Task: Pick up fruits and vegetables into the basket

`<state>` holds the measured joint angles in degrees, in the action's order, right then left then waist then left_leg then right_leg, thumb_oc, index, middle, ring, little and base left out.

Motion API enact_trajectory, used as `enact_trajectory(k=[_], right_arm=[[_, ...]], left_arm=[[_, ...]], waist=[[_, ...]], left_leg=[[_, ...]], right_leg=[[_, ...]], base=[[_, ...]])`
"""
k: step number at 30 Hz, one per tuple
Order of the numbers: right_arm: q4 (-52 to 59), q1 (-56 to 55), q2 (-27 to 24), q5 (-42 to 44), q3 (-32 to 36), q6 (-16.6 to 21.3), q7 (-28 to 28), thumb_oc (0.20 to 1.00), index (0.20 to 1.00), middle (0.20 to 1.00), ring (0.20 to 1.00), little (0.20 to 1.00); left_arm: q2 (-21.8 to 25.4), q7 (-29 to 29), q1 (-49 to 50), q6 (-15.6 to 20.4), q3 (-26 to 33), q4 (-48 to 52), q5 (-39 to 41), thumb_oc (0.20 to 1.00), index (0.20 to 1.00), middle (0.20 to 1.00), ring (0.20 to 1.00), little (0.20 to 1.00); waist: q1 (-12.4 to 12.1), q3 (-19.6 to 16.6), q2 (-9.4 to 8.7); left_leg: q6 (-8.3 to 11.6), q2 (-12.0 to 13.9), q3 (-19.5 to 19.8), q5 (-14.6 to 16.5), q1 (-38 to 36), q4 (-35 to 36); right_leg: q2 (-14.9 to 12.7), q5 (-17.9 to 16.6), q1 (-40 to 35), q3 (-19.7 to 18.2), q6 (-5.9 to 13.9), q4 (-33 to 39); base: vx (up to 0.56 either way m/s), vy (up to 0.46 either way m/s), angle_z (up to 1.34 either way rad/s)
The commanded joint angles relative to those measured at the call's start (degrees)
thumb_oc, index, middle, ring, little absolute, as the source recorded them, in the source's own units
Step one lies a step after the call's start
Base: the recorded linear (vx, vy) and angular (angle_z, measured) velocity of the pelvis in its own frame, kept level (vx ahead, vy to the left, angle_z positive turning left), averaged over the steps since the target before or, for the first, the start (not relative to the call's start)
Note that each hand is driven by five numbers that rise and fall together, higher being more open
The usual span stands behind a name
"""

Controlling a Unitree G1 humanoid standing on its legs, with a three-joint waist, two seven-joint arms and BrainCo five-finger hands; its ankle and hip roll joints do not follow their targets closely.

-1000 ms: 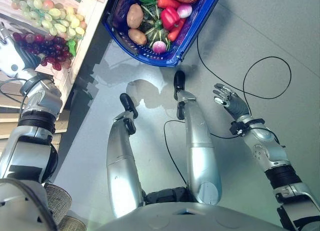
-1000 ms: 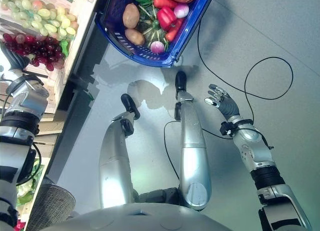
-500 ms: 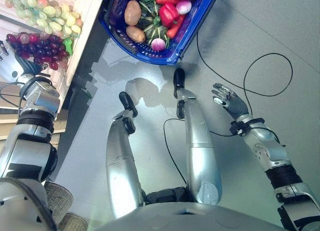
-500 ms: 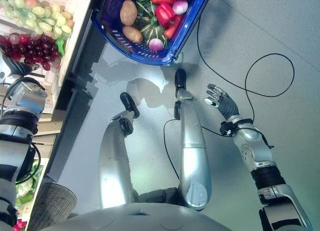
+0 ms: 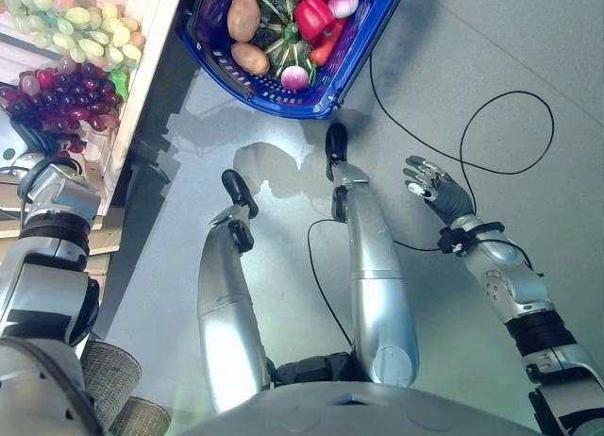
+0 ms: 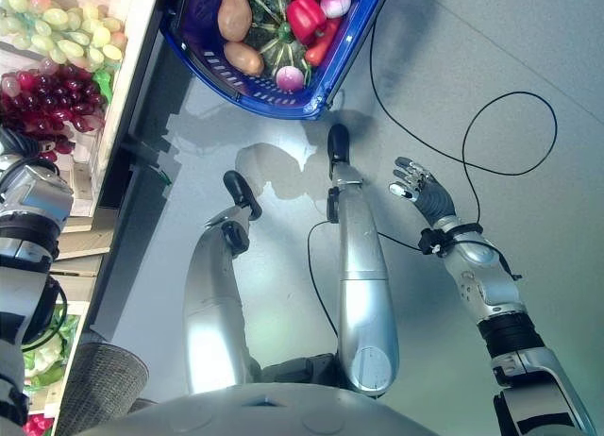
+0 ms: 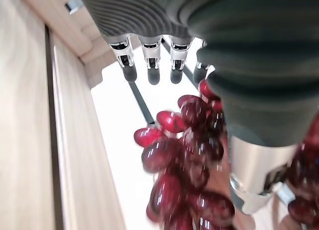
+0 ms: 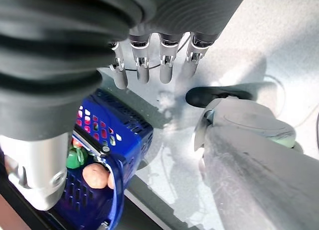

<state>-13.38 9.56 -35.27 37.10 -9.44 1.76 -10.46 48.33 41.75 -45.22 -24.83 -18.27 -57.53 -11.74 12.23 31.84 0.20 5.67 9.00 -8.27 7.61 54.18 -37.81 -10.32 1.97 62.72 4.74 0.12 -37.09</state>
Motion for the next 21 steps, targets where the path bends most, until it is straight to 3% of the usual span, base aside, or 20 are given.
enact_trajectory(k=[1,4,10,21], right_arm=[[1.75,-3.46,-2.41,2.33,-0.73,2.78,-0.77,1.000,1.000,1.000,1.000,1.000],[1.74,-3.42,-2.31,2.36,-0.79,2.78,-0.84,1.000,1.000,1.000,1.000,1.000],[2.37,-2.81,-1.69,2.48,-1.04,1.45,-1.50,1.000,1.000,1.000,1.000,1.000],[1.23,-0.98,-1.91,2.97,-2.06,0.76,-1.93,1.000,1.000,1.000,1.000,1.000]], left_arm=[[3.79,3.01,2.82,1.71,1.67,1.71,0.15,1.000,1.000,1.000,1.000,1.000],[3.80,2.51,2.52,1.50,1.56,1.91,-0.73,1.000,1.000,1.000,1.000,1.000],[3.19,-3.75,0.85,-0.89,-0.80,1.36,-1.26,1.000,1.000,1.000,1.000,1.000],[0.49,-14.47,-0.23,-1.15,-2.50,-6.04,7.78,1.000,1.000,1.000,1.000,1.000]], waist=[[-0.18,-2.04,0.39],[-0.20,-2.04,0.41],[0.02,-2.04,0.28],[0.83,-2.04,-0.25]], left_leg=[[-0.95,-0.04,-1.21,2.61,3.73,-2.61],[-1.02,-0.09,-1.22,2.69,3.82,-2.71],[-1.25,-0.03,-1.54,2.84,3.78,-2.95],[-1.24,0.55,-2.12,3.08,3.46,-3.52]], right_leg=[[1.86,4.37,-0.27,-2.48,3.90,-0.88],[1.85,4.40,-0.20,-2.42,3.95,-1.00],[1.79,4.31,-0.24,-2.47,4.13,-1.09],[1.91,4.21,-0.45,-2.65,4.08,-1.00]], base=[[0.00,0.000,0.00],[0.00,0.011,0.01],[0.00,0.012,0.00],[0.00,0.000,0.00]])
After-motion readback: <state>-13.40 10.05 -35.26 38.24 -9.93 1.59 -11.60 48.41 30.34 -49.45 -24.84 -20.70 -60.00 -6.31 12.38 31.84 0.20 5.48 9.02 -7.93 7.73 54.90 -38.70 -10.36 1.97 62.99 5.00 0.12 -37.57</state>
